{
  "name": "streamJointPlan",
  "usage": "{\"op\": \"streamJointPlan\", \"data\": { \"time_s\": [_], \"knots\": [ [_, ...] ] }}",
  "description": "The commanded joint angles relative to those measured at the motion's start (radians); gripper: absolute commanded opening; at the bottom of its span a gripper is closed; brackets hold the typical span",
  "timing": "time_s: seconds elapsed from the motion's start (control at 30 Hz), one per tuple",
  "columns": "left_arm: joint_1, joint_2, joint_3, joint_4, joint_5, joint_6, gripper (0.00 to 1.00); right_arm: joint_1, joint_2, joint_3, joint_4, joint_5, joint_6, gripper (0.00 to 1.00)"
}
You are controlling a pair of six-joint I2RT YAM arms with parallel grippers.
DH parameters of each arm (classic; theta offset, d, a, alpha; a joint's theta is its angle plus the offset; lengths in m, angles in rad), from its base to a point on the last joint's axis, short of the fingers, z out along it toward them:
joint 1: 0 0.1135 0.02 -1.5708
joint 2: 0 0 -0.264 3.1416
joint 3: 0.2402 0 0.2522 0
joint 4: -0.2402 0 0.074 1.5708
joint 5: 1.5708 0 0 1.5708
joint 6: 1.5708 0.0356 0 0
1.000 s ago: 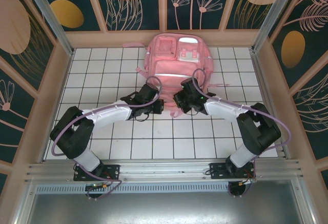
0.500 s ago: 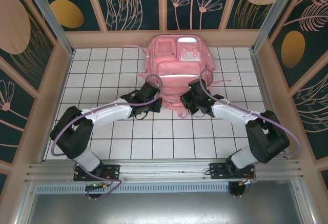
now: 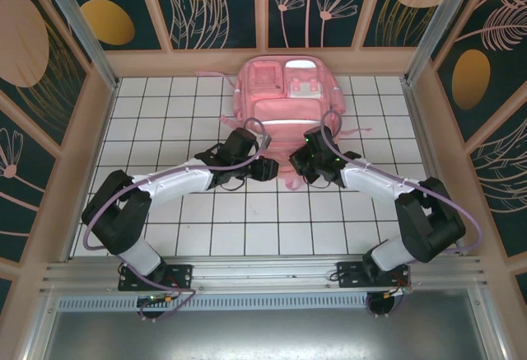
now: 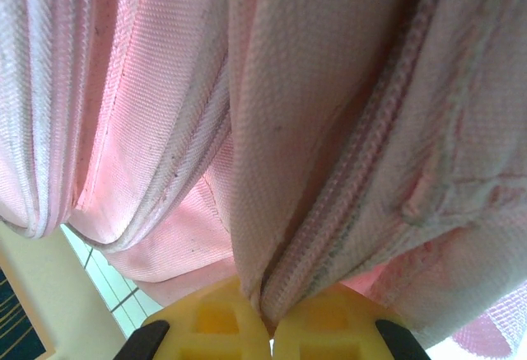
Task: Pack the student bag
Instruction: Zip the student bag at the center of the table.
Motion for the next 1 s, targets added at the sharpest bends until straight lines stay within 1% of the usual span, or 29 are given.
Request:
{"op": "streamJointPlan", "data": {
  "time_s": [0.0,0.23,0.57,0.67,0.9,0.97],
  "knots": [
    [0.001,0.050,-0.008,0.025,0.017,0.021,0.47,-0.002,-0.040,0.030,-0.005,-0.033,-0.015,0.00],
    [0.002,0.123,0.010,0.018,-0.012,0.029,0.46,-0.001,-0.049,0.040,-0.001,-0.048,-0.006,0.00],
    [0.001,0.171,0.056,0.040,-0.011,0.014,0.44,0.014,-0.036,0.029,0.039,-0.068,0.005,0.00],
    [0.002,0.174,0.077,0.036,-0.022,0.017,0.37,0.020,-0.026,0.024,0.051,-0.075,0.005,0.00],
    [0.001,0.152,0.088,0.010,-0.068,0.029,0.00,0.022,-0.021,0.017,0.042,-0.054,-0.008,0.00],
    [0.002,0.136,0.074,0.000,-0.082,0.031,0.00,0.020,-0.022,0.019,0.029,-0.040,-0.021,0.00]
  ]
}}
